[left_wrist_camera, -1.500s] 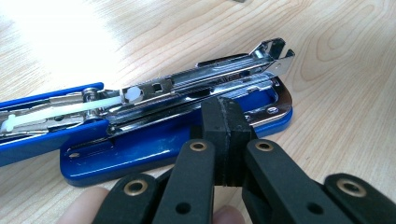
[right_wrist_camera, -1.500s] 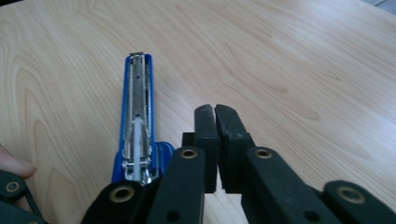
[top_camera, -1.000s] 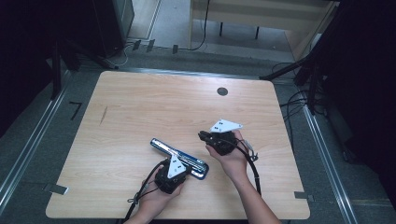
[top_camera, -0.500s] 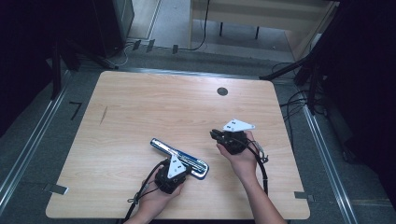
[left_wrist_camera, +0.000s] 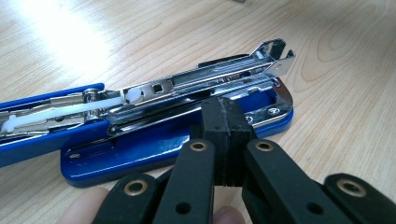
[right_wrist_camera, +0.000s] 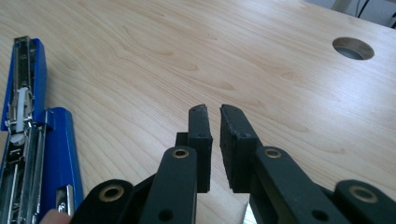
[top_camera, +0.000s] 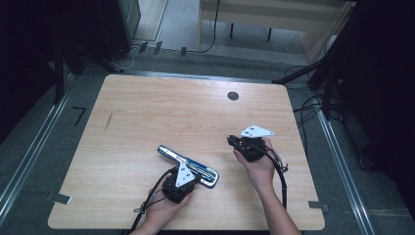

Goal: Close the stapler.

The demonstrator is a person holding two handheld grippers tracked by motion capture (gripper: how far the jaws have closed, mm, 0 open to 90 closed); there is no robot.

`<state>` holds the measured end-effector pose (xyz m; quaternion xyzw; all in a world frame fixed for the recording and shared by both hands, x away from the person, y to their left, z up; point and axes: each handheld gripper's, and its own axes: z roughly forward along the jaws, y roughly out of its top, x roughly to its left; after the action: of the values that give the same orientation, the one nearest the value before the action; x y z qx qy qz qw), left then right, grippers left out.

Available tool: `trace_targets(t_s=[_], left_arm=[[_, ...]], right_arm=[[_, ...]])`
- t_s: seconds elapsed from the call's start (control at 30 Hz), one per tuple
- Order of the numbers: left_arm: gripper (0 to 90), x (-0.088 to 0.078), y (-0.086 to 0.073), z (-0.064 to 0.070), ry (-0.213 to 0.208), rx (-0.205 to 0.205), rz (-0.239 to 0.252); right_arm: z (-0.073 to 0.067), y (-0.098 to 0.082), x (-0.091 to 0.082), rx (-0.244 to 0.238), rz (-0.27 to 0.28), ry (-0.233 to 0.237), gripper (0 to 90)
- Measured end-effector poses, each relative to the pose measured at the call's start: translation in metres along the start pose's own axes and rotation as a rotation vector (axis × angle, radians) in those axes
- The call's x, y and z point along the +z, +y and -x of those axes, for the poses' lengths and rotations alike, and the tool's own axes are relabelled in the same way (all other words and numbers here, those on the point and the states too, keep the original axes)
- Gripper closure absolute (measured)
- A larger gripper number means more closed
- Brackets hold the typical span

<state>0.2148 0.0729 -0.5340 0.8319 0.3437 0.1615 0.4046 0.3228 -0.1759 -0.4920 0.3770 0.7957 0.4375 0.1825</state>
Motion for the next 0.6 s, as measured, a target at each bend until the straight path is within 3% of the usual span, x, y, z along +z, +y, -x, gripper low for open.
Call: trace_targets(t_s=[0.27, 0.43, 0.5, 0.6], left_arm=[[90.0, 0.000, 0.000, 0.000, 0.001, 0.001, 0.001], [90.0, 0.000, 0.000, 0.000, 0.001, 0.000, 0.001], [90.0, 0.000, 0.000, 0.000, 0.002, 0.001, 0.001], [90.0, 0.000, 0.000, 0.000, 0.001, 0.000, 0.001]], right_arm=[[0.006, -0.013, -0.002, 0.017, -0.018, -0.038, 83.1], [0.012, -0.024, -0.005, 0.046, -0.025, -0.063, 80.6], [0.014, -0.028, -0.006, 0.062, -0.042, -0.101, 79.6], [0.018, -0.034, -0.005, 0.093, -0.067, -0.100, 79.8]])
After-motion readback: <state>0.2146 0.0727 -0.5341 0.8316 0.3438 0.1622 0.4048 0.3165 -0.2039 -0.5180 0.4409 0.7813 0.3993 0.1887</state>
